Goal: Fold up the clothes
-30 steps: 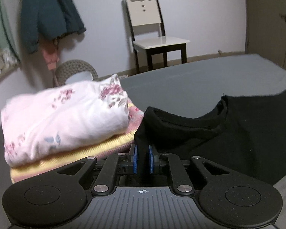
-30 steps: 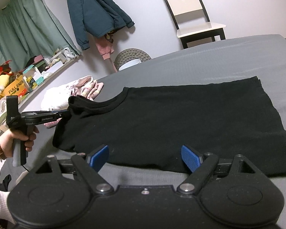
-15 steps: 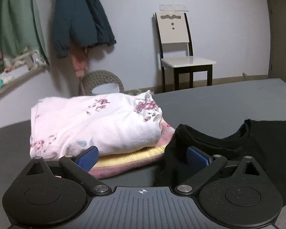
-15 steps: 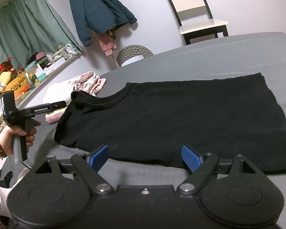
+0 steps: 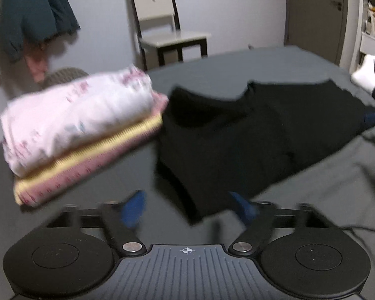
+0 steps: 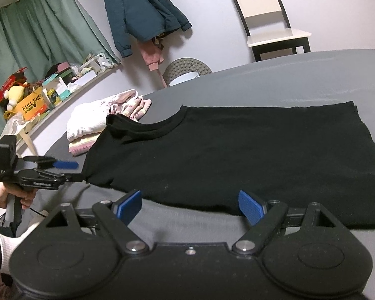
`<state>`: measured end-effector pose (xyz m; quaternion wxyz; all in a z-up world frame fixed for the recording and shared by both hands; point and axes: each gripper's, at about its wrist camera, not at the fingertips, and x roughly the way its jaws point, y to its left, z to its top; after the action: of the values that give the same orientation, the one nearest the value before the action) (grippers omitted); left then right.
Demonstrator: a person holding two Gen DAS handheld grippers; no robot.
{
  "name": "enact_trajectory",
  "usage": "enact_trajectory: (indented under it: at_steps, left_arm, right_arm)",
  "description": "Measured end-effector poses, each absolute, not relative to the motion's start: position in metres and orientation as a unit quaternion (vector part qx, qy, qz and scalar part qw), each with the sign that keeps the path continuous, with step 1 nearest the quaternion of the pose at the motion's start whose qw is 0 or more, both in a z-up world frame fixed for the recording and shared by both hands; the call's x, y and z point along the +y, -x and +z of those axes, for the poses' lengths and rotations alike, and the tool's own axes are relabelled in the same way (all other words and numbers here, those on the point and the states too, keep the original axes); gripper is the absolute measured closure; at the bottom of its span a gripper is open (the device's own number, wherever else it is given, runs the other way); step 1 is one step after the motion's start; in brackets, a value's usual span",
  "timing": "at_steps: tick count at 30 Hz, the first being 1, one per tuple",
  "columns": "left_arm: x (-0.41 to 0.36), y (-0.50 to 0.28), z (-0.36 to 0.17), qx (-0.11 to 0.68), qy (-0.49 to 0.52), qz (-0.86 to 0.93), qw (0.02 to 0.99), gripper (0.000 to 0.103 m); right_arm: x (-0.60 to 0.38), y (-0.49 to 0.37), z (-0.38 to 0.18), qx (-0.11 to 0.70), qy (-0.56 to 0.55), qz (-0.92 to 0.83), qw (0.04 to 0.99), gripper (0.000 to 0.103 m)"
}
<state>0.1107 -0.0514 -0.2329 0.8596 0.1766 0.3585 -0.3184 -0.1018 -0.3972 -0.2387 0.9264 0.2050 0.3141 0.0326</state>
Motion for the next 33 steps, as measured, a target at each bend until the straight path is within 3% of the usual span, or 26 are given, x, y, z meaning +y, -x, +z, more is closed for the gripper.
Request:
enact_trajectory:
  at_steps: [4, 7, 9, 24, 25, 28, 30, 32, 33]
  left_arm:
    - [-0.059, -0.115, -0.24, 0.375, -0.177, -0.323, 0.851, 0.066]
    - [-0.066, -0.114, -0.247, 0.38, -0.195, -0.316, 0.847, 0.089]
    - [-0.069, -0.112, -0.248, 0.377, -0.201, -0.311, 0.849, 0.094]
    - [-0.065, -0.133, -0.241, 0.414, -0.188, -0.29, 0.842, 0.095]
    - [-0.062, -0.136, -0.24, 0.425, -0.169, -0.288, 0.841, 0.092]
    - [-0.048, -0.143, -0.235, 0.436, -0.123, -0.272, 0.849, 0.067]
    - [-0.038, -0.144, -0.228, 0.416, -0.103, -0.258, 0.866, 0.034]
    - [-0.03, -0.141, -0.219, 0.376, -0.08, -0.254, 0.887, 0.015]
    - [-0.026, -0.14, -0.214, 0.355, -0.068, -0.253, 0.898, 0.01]
  right_arm:
    - [-0.394, 0.102, -0.24, 0.296, -0.172, 0.01, 0.94, 0.019]
    - [-0.393, 0.1, -0.242, 0.296, -0.145, -0.002, 0.944, 0.019]
    - [-0.393, 0.098, -0.246, 0.304, -0.143, -0.006, 0.942, 0.019]
    - [-0.402, 0.096, -0.26, 0.356, -0.154, -0.015, 0.921, 0.016]
    - [-0.402, 0.096, -0.26, 0.357, -0.155, -0.015, 0.921, 0.016]
    - [-0.403, 0.096, -0.26, 0.359, -0.161, -0.014, 0.919, 0.015]
    - [-0.404, 0.096, -0.259, 0.359, -0.163, -0.014, 0.919, 0.015]
    - [-0.404, 0.096, -0.259, 0.36, -0.162, -0.013, 0.919, 0.014]
    - [-0.403, 0.096, -0.259, 0.36, -0.161, -0.013, 0.919, 0.014]
